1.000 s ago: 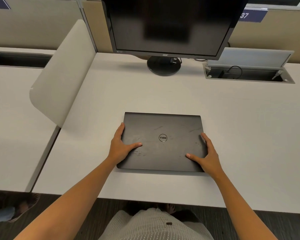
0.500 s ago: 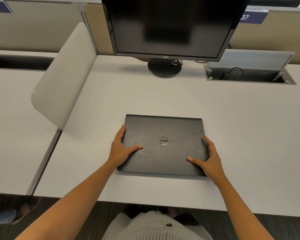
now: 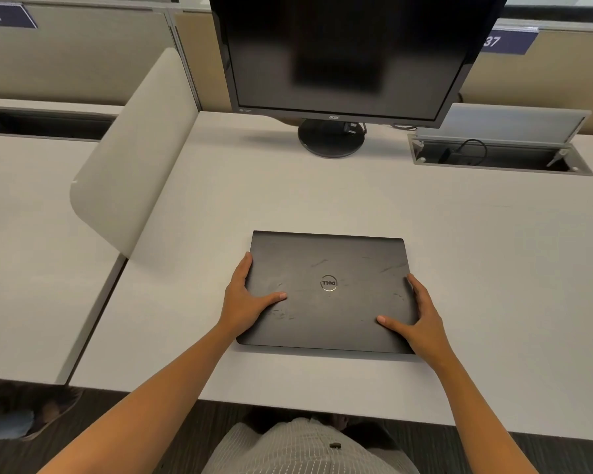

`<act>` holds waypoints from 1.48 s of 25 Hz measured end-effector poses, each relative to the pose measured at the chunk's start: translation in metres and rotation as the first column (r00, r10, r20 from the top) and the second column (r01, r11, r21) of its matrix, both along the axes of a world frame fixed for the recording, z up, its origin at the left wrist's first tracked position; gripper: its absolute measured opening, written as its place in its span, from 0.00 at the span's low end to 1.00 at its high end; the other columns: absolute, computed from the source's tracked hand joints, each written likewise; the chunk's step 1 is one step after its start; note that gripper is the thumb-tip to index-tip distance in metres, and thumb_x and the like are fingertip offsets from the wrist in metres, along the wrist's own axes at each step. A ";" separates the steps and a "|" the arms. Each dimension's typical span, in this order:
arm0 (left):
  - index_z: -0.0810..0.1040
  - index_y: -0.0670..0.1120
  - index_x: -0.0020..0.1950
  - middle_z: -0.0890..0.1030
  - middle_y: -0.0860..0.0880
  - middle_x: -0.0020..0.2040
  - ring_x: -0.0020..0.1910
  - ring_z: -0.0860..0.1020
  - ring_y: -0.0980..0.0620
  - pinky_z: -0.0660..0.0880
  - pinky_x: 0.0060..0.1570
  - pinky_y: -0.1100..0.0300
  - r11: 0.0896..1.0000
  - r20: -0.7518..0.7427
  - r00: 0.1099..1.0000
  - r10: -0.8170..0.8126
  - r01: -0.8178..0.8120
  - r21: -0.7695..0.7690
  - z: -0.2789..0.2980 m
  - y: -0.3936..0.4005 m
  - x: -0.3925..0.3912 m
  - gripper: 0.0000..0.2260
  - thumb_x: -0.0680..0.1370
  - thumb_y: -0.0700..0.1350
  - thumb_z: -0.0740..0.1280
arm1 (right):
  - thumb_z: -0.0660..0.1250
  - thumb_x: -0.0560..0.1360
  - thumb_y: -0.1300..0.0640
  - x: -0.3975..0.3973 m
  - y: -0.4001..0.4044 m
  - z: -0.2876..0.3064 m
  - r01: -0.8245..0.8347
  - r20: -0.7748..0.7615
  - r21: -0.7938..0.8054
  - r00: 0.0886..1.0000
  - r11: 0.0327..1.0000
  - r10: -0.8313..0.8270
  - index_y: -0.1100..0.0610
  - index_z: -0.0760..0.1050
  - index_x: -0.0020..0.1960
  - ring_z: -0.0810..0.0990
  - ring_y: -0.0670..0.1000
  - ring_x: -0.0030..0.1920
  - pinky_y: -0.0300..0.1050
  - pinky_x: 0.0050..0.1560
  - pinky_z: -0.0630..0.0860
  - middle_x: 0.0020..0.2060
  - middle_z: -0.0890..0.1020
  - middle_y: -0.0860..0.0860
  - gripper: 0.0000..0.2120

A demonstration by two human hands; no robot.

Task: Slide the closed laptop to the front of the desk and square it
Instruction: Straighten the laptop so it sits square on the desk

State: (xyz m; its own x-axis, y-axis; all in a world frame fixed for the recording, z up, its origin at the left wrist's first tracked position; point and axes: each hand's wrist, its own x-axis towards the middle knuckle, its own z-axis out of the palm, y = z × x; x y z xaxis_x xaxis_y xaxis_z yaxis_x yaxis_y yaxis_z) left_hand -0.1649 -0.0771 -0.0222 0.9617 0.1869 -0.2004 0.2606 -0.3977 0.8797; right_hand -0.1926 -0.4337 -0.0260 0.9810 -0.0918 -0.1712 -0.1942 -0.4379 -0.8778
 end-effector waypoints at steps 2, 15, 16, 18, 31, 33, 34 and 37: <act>0.58 0.50 0.82 0.64 0.54 0.80 0.77 0.64 0.53 0.62 0.73 0.60 1.000 -0.001 1.000 0.002 -0.002 -0.001 0.000 -0.001 -0.001 0.52 0.65 0.52 0.84 | 0.82 0.64 0.50 -0.001 0.000 0.000 0.003 -0.003 0.003 1.000 1.000 -0.003 0.46 0.58 0.79 0.67 0.48 0.74 0.46 0.70 0.68 0.76 0.65 0.44 0.50; 0.52 0.49 0.83 0.53 0.56 0.83 0.80 0.54 0.59 0.54 0.78 0.60 0.991 0.032 0.995 -0.095 0.092 0.097 0.000 -0.002 -0.003 0.50 0.70 0.54 0.79 | 0.82 0.65 0.52 0.000 0.002 0.002 0.017 -0.022 -0.012 1.000 1.000 -0.017 0.48 0.58 0.80 0.66 0.50 0.75 0.51 0.73 0.68 0.77 0.65 0.46 0.50; 0.51 0.49 0.83 0.51 0.57 0.83 0.80 0.52 0.61 0.52 0.77 0.62 0.986 0.038 0.992 -0.121 0.116 0.116 0.000 -0.002 -0.003 0.49 0.71 0.54 0.78 | 0.82 0.65 0.52 0.001 0.002 0.002 0.016 -0.026 -0.020 1.000 1.000 -0.017 0.48 0.57 0.80 0.66 0.51 0.75 0.50 0.73 0.67 0.77 0.65 0.46 0.51; 0.52 0.49 0.83 0.49 0.58 0.83 0.79 0.51 0.64 0.51 0.76 0.63 0.981 0.039 0.989 -0.144 0.137 0.140 0.000 -0.002 -0.003 0.47 0.73 0.55 0.77 | 0.82 0.65 0.52 0.001 0.002 0.003 0.015 -0.032 -0.033 0.999 0.999 -0.016 0.49 0.57 0.80 0.66 0.51 0.75 0.47 0.71 0.67 0.77 0.64 0.47 0.51; 0.52 0.49 0.83 0.48 0.61 0.81 0.78 0.49 0.66 0.49 0.75 0.68 0.975 0.054 0.985 -0.164 0.153 0.159 -0.002 -0.001 -0.002 0.46 0.74 0.53 0.76 | 0.82 0.65 0.52 0.002 0.002 0.006 0.020 -0.041 -0.046 0.999 0.999 -0.022 0.49 0.57 0.80 0.67 0.53 0.74 0.46 0.69 0.67 0.77 0.65 0.48 0.51; 0.51 0.49 0.83 0.48 0.61 0.81 0.77 0.49 0.67 0.47 0.70 0.78 0.976 0.056 0.984 -0.167 0.157 0.152 -0.002 -0.001 -0.002 0.46 0.74 0.52 0.76 | 0.82 0.64 0.52 0.002 0.003 0.006 0.022 -0.041 -0.050 0.999 0.999 -0.024 0.49 0.57 0.80 0.67 0.53 0.74 0.45 0.69 0.67 0.77 0.65 0.48 0.51; 0.51 0.49 0.83 0.47 0.60 0.82 0.77 0.49 0.67 0.46 0.67 0.81 0.976 0.058 0.984 -0.168 0.157 0.149 -0.003 0.000 -0.002 0.46 0.74 0.52 0.76 | 0.82 0.64 0.52 0.001 0.003 0.006 0.022 -0.042 -0.050 0.999 0.998 -0.024 0.49 0.57 0.80 0.67 0.53 0.74 0.45 0.69 0.67 0.77 0.65 0.48 0.51; 0.50 0.48 0.83 0.47 0.60 0.82 0.78 0.48 0.66 0.45 0.66 0.83 0.974 0.068 0.982 -0.175 0.162 0.156 -0.004 0.000 -0.002 0.46 0.74 0.52 0.76 | 0.82 0.64 0.51 0.000 0.004 0.006 0.028 -0.051 -0.053 0.998 0.998 -0.031 0.49 0.57 0.80 0.67 0.53 0.74 0.46 0.69 0.68 0.77 0.66 0.48 0.52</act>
State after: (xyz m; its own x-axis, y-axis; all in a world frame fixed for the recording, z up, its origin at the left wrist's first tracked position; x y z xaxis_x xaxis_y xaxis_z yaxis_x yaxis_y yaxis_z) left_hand -0.1672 -0.0767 -0.0263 0.9937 0.0427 -0.1033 0.1095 -0.5578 0.8227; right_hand -0.1924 -0.4302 -0.0204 0.9676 -0.1307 -0.2162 -0.2526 -0.4763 -0.8422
